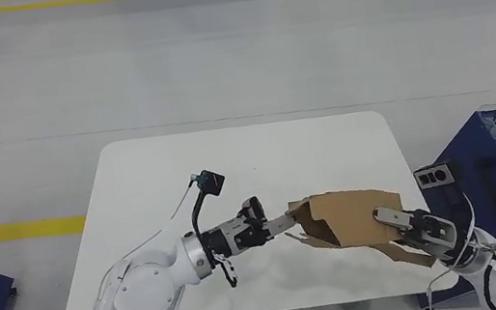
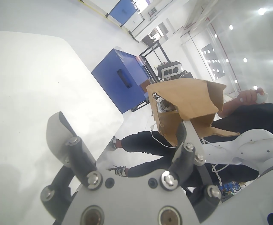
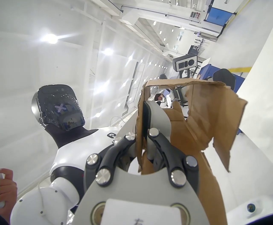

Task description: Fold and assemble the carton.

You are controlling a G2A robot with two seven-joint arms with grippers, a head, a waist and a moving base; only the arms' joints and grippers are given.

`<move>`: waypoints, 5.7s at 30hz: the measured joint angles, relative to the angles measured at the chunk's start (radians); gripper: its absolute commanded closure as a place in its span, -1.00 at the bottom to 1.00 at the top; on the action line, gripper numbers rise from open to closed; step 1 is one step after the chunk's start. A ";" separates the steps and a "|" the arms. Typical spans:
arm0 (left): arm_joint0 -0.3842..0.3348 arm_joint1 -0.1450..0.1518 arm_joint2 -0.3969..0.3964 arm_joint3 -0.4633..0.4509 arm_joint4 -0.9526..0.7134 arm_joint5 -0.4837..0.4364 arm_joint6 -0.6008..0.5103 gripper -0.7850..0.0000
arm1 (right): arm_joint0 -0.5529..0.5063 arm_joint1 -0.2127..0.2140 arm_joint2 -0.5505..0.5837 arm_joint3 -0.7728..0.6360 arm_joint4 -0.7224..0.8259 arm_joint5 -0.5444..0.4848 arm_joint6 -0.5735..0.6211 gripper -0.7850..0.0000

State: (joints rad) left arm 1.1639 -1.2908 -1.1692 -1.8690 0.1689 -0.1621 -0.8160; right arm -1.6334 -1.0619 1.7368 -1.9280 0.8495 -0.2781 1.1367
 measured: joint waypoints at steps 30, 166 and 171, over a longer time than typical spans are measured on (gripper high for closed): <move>-0.036 0.021 0.010 0.025 0.012 0.141 -0.040 -1.00 | 0.027 -0.001 -0.022 0.011 -0.139 -0.053 -0.025 1.00; 0.105 0.081 0.071 -0.306 0.524 0.290 0.176 -1.00 | 0.219 0.020 -0.192 0.250 0.275 0.695 0.147 1.00; 0.067 0.077 0.076 -0.261 0.472 0.293 0.129 -1.00 | 0.213 0.023 -0.194 0.246 0.288 0.719 0.170 1.00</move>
State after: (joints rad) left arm 1.2305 -1.2138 -1.0936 -2.1296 0.6412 0.1306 -0.6873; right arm -1.4205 -1.0391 1.5428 -1.6819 1.1372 0.4405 1.3063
